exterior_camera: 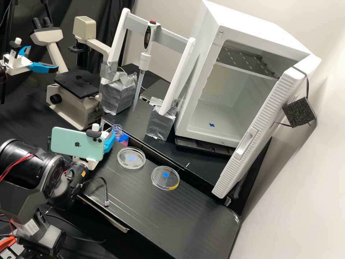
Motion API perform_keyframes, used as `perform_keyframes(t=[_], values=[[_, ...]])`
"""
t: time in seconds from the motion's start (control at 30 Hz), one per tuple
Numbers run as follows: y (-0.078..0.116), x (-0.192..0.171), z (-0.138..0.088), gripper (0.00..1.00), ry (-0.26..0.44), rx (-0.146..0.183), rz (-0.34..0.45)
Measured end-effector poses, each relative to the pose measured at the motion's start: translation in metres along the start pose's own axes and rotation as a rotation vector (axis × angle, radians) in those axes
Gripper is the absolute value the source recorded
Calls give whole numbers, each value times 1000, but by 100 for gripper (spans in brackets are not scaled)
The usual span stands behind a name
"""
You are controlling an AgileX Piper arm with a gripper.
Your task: Open the bottle
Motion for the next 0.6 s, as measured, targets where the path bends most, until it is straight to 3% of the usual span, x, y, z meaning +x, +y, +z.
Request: perform_keyframes(t=[0.43,0.6], values=[[0,0,-1,100,0,3,5],[15,-5,-4,100,37,-10,71]])
